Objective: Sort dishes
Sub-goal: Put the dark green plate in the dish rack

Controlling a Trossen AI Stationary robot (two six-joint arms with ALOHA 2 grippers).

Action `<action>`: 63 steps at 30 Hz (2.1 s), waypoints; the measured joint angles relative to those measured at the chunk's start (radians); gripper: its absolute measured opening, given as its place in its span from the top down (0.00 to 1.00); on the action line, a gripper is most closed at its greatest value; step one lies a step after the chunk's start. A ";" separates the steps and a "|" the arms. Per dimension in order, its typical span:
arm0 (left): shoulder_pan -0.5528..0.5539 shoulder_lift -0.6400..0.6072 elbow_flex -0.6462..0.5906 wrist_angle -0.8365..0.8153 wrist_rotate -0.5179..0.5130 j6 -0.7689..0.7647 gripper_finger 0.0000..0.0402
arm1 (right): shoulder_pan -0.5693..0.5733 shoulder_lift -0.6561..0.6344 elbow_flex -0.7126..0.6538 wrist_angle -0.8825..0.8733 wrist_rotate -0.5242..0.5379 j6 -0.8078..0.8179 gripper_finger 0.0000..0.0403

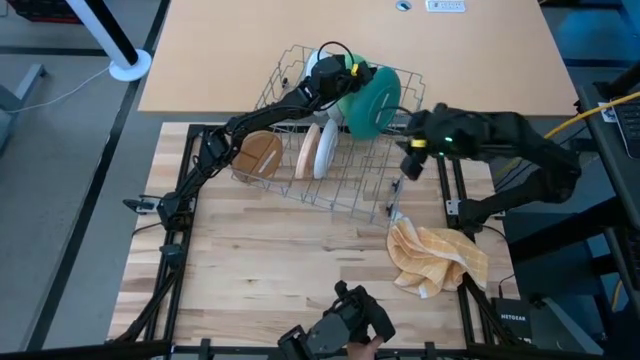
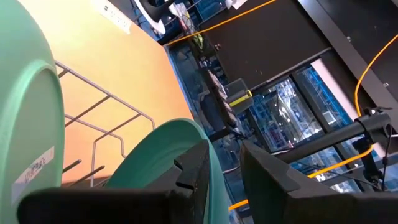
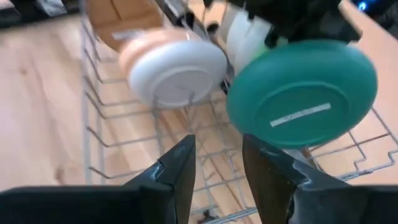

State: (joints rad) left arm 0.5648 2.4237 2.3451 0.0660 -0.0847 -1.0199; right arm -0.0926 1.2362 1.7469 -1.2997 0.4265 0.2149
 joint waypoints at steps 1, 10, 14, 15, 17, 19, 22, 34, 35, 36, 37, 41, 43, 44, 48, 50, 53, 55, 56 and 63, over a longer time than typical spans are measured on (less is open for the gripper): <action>0.000 0.000 0.000 0.000 0.000 0.000 0.80 | -0.031 0.000 -0.030 0.017 -0.013 -0.012 0.66; 0.000 0.000 0.001 0.001 0.002 -0.002 0.80 | -0.320 0.000 -0.249 0.190 -0.194 -0.141 0.66; 0.000 0.000 0.001 0.024 -0.018 0.007 0.80 | -0.411 0.000 -0.334 0.321 -0.348 -0.200 0.66; 0.000 0.000 0.001 0.033 -0.028 0.010 0.80 | -0.428 0.000 -0.352 0.357 -0.390 -0.216 0.66; 0.000 -0.002 0.002 0.038 -0.043 0.012 0.80 | -0.451 0.000 -0.390 0.432 -0.476 -0.229 0.66; 0.000 -0.002 0.002 0.037 -0.048 0.010 0.80 | -0.461 0.005 -0.421 0.496 -0.549 -0.243 0.66; 0.000 -0.002 0.002 0.036 -0.047 0.008 0.80 | -0.465 0.027 -0.456 0.568 -0.586 -0.272 0.66; 0.005 -0.002 0.002 0.095 -0.024 0.103 0.80 | -0.465 0.200 -0.468 0.640 -0.585 -0.328 0.66; 0.006 -0.002 0.002 0.103 -0.021 0.129 0.80 | -0.465 0.207 -0.468 0.650 -0.579 -0.328 0.66; 0.006 -0.002 0.002 0.109 -0.019 0.146 0.80 | -0.465 0.211 -0.468 0.658 -0.576 -0.329 0.66; 0.007 -0.003 0.002 0.110 -0.019 0.157 0.80 | -0.465 0.212 -0.468 0.662 -0.571 -0.329 0.66; 0.018 -0.014 0.002 0.112 -0.018 0.161 0.80 | -0.465 0.209 -0.468 0.673 -0.567 -0.351 0.66; 0.025 -0.023 0.002 0.109 -0.019 0.161 0.80 | -0.465 0.205 -0.468 0.673 -0.567 -0.353 0.66; 0.028 -0.028 0.002 0.108 -0.019 0.163 0.80 | -0.465 0.200 -0.468 0.672 -0.567 -0.354 0.66; 0.046 -0.062 0.002 0.109 -0.017 0.248 0.80 | -0.465 0.177 -0.468 0.682 -0.558 -0.364 0.66; 0.056 -0.090 0.002 0.106 -0.015 0.334 0.80 | -0.465 0.173 -0.468 0.690 -0.545 -0.376 0.66; 0.077 -0.142 0.002 0.077 -0.003 0.515 0.80 | -0.465 0.172 -0.468 0.713 -0.524 -0.378 0.66; 0.089 -0.181 0.002 0.022 0.017 0.626 0.80 | -0.465 0.177 -0.468 0.732 -0.522 -0.381 0.66; 0.094 -0.199 0.002 -0.022 0.020 0.675 0.80 | -0.465 0.183 -0.467 0.746 -0.523 -0.381 0.66; 0.119 -0.340 0.002 -0.404 0.021 0.957 0.80 | -0.465 0.254 -0.467 0.808 -0.513 -0.382 0.66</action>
State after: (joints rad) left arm 0.6840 2.0832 2.3466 -0.3384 -0.0633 -0.0629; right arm -0.5571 1.4903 1.2800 -0.4921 -0.0868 -0.1667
